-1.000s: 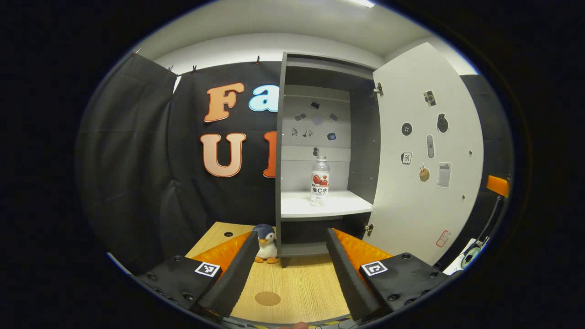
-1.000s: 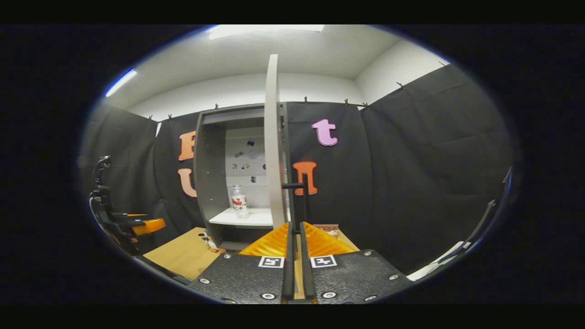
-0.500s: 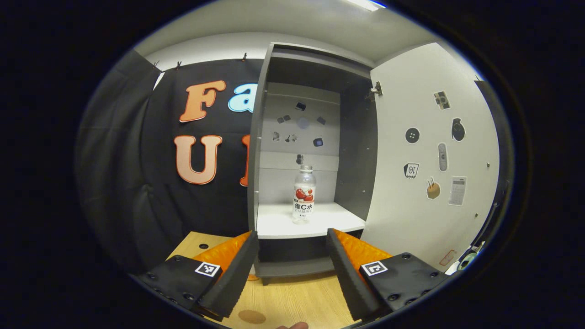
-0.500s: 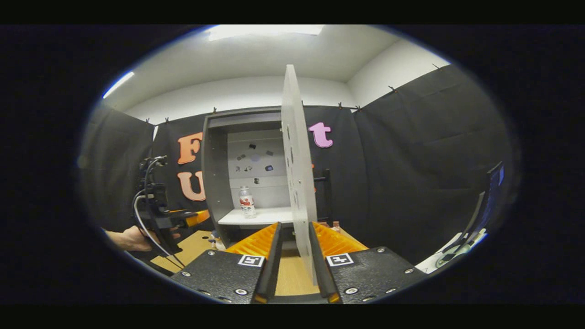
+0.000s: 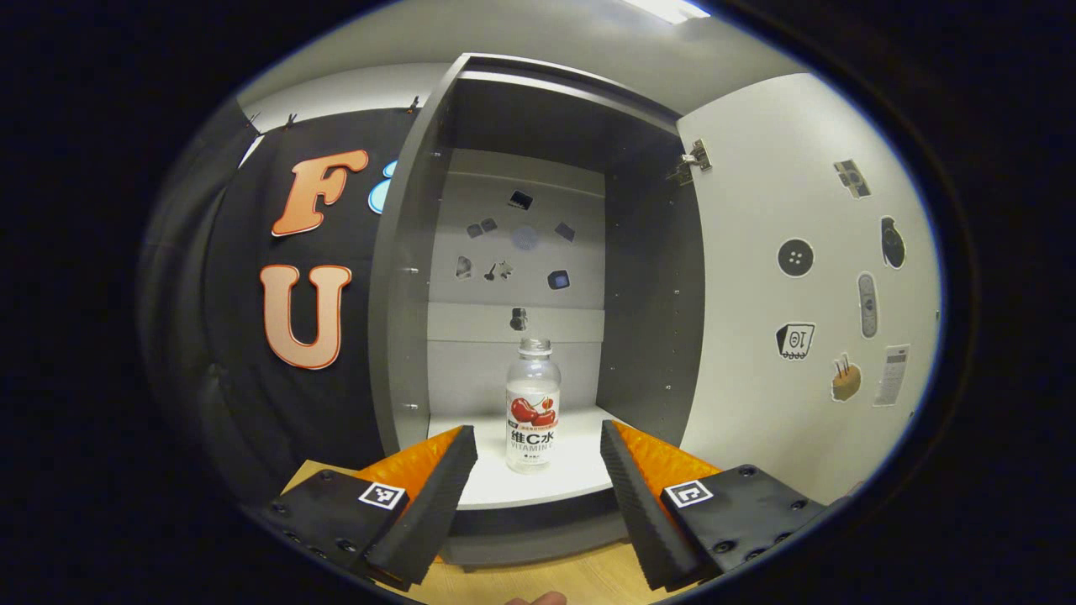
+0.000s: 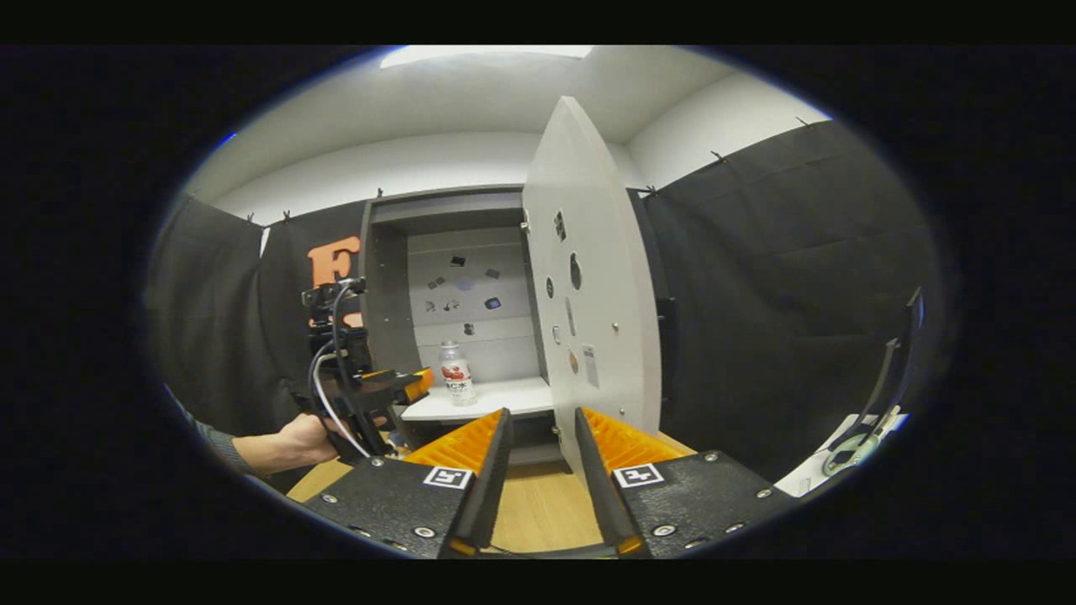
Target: Open the cabinet door with the right hand, grasp the bottle in the cabinet with the left hand and place it on the coaster, then close the cabinet door with the right hand.
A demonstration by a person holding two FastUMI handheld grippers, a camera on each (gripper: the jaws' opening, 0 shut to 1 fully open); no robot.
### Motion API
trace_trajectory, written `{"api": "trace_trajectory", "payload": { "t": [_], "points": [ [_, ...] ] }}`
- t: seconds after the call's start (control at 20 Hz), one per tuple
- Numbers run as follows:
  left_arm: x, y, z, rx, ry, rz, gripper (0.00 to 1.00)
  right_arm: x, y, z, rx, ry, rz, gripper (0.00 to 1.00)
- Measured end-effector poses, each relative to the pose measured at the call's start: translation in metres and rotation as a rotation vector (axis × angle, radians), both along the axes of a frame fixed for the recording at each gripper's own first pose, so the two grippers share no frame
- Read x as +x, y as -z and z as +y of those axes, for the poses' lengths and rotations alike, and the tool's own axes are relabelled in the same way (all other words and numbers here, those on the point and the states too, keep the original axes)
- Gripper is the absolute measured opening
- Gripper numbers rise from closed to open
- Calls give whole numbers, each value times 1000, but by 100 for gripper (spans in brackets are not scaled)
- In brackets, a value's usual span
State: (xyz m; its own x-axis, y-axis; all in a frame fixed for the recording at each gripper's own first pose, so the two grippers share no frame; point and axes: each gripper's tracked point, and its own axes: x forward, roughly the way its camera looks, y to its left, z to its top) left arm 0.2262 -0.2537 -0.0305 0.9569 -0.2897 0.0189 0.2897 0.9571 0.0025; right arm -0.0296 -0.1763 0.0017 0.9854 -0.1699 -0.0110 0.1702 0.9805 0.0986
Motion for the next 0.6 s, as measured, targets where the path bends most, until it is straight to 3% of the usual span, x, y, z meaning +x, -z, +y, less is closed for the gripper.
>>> {"api": "trace_trajectory", "payload": {
  "t": [0.1, 0.2, 0.45, 0.5, 0.6],
  "points": [
    [20, 3, -6, 1, 4, 2, 96, 12, 0, 4, 1, 16, 10, 55],
    [37, 7, -13, -11, 21, 5, 96, 20, 0, 8, -3, 24, 8, 55],
    [81, 18, -24, 11, 19, 14, 94, 40, 12, 16, -17, 44, 48, 82],
    [88, 19, -28, 16, 25, 13, 99, 42, 14, 18, -14, 47, 54, 83],
    [103, 22, -33, 26, 35, 3, 96, 47, 16, 20, -13, 57, 64, 80]
  ]
}}
